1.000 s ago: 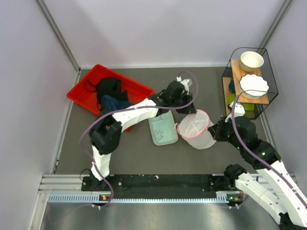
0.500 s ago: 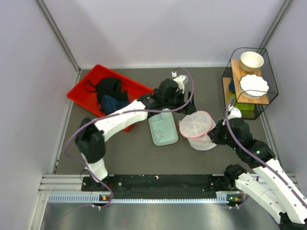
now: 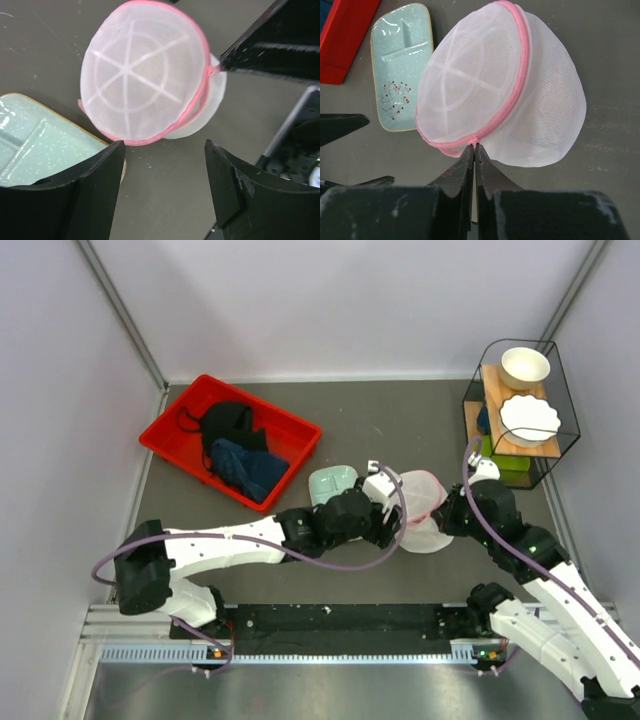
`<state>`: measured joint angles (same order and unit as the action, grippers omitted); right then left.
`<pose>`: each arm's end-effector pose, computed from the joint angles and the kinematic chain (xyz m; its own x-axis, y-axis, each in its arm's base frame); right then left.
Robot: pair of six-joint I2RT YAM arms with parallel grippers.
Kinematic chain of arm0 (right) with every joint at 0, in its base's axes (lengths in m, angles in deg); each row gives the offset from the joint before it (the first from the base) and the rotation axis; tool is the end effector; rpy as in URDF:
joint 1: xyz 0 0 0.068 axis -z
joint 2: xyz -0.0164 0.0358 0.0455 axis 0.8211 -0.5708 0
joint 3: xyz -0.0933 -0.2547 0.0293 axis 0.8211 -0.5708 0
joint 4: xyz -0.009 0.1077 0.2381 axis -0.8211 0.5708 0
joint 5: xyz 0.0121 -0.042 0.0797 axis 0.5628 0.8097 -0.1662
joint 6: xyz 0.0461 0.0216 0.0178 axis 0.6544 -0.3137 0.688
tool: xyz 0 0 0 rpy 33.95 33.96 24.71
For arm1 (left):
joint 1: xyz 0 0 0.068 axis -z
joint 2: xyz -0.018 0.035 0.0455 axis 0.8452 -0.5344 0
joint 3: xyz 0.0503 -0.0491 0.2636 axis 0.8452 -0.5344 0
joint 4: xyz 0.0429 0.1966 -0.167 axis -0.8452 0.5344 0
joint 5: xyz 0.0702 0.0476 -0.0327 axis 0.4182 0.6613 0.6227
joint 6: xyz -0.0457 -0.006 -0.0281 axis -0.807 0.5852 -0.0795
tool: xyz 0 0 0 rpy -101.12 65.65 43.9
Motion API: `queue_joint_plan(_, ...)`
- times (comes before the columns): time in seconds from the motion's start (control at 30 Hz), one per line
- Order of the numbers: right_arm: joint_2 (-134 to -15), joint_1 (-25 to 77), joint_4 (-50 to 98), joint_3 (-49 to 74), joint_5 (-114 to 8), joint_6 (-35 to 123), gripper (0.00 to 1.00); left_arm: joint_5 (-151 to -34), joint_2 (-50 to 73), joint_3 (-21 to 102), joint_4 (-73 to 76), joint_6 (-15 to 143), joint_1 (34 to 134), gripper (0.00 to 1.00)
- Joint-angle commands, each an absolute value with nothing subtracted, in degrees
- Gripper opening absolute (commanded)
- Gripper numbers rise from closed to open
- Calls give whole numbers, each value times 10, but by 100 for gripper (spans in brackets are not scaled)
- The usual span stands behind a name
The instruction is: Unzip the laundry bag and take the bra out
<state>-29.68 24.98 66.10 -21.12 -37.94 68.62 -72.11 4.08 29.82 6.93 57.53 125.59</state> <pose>0.1161 0.0621 0.2898 -0.6491 0.2215 -0.7278 -0.0759 0.9330 0.3517 0.1333 -0.3082 0.2970 -0.4032 0.2003 -0.8929 0.7472 0.6354 -0.1949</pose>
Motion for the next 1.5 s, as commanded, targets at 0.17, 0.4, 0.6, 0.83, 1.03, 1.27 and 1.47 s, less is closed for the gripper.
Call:
queue_joint_plan(0.17,-299,251,639,-178,-378,675,0,-676,40,216,-164,688,1292,80)
queue_joint_plan(0.4,-302,253,638,-172,-384,671,0,-613,-4,160,-322,748,1344,86)
queue_joint_plan(0.6,-304,256,638,-169,-387,668,0,-543,-74,221,-295,776,1364,84)
queue_joint_plan(0.83,-303,258,638,-170,-389,667,0,-494,-104,241,-323,770,1364,75)
queue_joint_plan(1.03,-301,257,638,-174,-391,667,0,-502,-142,263,-333,770,1364,66)
queue_joint_plan(1.27,-299,262,639,-174,-393,666,0,-503,-143,264,-335,772,1364,67)
queue_joint_plan(1.47,-300,265,638,-172,-401,668,0,-491,-142,260,-332,796,1364,13)
